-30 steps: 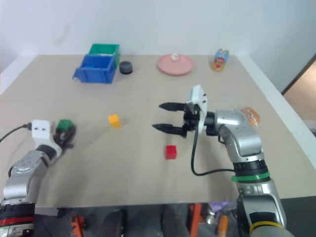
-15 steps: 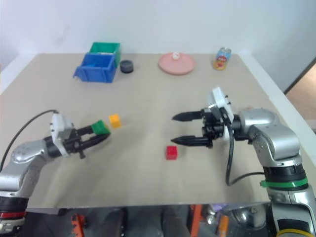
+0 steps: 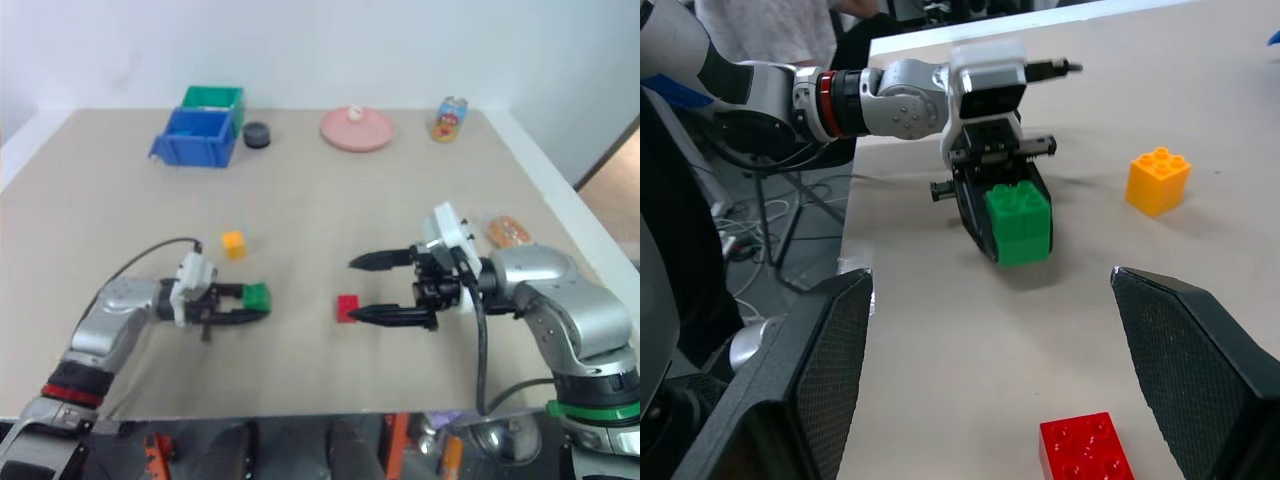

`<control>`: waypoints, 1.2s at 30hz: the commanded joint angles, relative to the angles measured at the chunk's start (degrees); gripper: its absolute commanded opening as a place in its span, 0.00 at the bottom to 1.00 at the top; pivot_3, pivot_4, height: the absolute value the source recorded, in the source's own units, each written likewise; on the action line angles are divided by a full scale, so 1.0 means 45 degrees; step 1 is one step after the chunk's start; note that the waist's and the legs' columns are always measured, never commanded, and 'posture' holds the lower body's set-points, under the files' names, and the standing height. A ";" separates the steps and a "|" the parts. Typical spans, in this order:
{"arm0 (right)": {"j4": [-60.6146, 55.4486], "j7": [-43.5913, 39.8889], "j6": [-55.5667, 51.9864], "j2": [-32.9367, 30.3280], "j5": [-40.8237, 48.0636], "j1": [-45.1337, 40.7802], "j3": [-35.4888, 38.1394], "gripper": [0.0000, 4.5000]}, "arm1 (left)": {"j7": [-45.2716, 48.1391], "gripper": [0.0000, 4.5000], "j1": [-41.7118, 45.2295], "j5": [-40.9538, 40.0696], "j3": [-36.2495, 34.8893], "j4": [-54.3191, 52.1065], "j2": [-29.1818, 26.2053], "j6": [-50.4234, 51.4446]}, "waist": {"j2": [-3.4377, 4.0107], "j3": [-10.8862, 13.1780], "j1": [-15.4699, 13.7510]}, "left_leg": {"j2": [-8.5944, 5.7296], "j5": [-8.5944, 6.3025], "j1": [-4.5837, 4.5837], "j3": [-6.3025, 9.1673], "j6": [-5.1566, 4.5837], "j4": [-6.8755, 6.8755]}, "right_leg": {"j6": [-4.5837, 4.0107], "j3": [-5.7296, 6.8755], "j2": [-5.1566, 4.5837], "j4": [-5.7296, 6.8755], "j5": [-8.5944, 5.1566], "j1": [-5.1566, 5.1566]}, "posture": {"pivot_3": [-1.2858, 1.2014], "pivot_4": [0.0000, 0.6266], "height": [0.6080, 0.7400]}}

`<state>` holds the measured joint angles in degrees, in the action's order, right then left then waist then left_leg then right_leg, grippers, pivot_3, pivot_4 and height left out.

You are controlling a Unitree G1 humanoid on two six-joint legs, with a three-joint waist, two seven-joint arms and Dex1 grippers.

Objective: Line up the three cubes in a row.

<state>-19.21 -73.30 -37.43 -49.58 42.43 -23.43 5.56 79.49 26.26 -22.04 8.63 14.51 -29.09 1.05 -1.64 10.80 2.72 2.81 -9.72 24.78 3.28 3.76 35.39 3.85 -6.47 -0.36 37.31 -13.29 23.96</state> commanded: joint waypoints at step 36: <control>0.1000 -0.0444 0.1811 -0.1124 -0.1248 0.1608 0.0462 0.87 | 0.0374 0.30 0.1280 0.2013 0.0800 0.2631 0.1368 -0.2575 | 0.0020 -0.0011 -0.0028 | -0.0007 0.0004 -0.0031 0.0007 -0.0012 0.0046 | 0.0029 -0.0004 -0.0003 0.0000 0.0024 -0.0064 | 0.52 0.24 0.97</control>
<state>-14.39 -74.86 -30.09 -54.59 36.74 -15.04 7.12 81.68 32.32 -12.69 12.58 27.81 -23.34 -10.79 -1.55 10.74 2.59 2.77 -9.71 24.64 3.32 3.71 35.60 3.98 -6.49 -0.38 37.31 -13.19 23.66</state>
